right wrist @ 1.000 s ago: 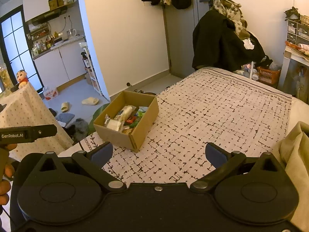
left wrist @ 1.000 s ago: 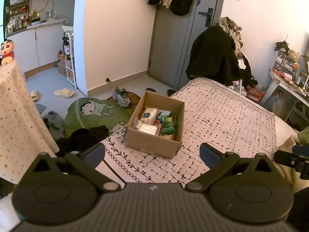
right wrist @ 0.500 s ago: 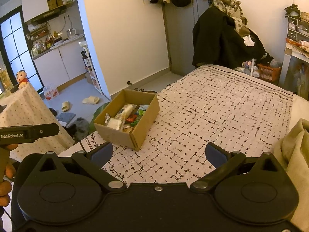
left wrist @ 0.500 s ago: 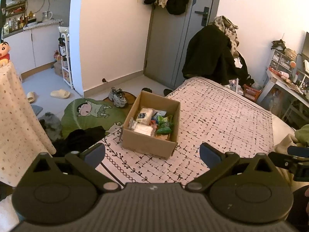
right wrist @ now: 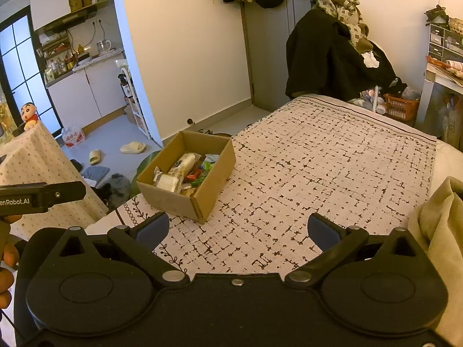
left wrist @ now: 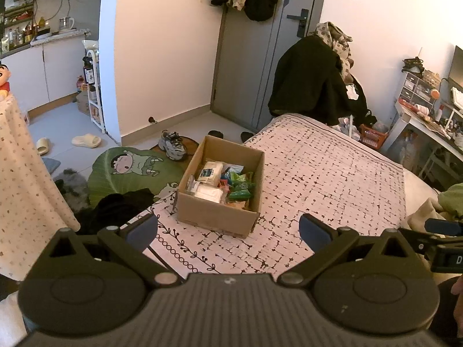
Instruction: Organize snacks
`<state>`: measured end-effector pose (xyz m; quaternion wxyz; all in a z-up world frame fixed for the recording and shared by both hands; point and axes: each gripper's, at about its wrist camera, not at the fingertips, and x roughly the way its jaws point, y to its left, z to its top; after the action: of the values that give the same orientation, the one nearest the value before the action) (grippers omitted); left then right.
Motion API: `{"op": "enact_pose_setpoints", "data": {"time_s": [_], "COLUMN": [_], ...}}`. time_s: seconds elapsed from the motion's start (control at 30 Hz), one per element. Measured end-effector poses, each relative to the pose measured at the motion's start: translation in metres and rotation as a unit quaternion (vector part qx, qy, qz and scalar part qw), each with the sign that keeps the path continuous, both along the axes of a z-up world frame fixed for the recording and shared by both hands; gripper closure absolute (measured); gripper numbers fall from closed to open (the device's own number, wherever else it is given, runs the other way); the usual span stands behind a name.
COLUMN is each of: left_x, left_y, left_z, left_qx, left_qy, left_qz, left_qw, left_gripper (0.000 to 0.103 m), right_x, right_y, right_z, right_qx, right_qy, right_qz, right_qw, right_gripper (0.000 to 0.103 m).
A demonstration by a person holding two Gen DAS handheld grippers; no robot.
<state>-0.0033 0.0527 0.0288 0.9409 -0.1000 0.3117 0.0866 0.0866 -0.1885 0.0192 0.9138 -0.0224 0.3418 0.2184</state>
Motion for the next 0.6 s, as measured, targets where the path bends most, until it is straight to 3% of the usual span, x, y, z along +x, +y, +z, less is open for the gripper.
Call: {"op": "enact_pose_setpoints", "data": {"time_s": [0.6], "left_x": [-0.0001], "left_y": [-0.002], "left_z": [0.0], "left_qx": [-0.003], "left_qy": [-0.002], "left_qz": [-0.005], "left_qw": [1.0], "left_gripper": [0.0], "right_x": [0.0001], "right_y": [0.0019], "right_z": [0.0006], "right_qx": [-0.003], "right_qy": [-0.002], "right_qz": [0.004], "right_qw": [1.0], "right_gripper": [0.0]}}
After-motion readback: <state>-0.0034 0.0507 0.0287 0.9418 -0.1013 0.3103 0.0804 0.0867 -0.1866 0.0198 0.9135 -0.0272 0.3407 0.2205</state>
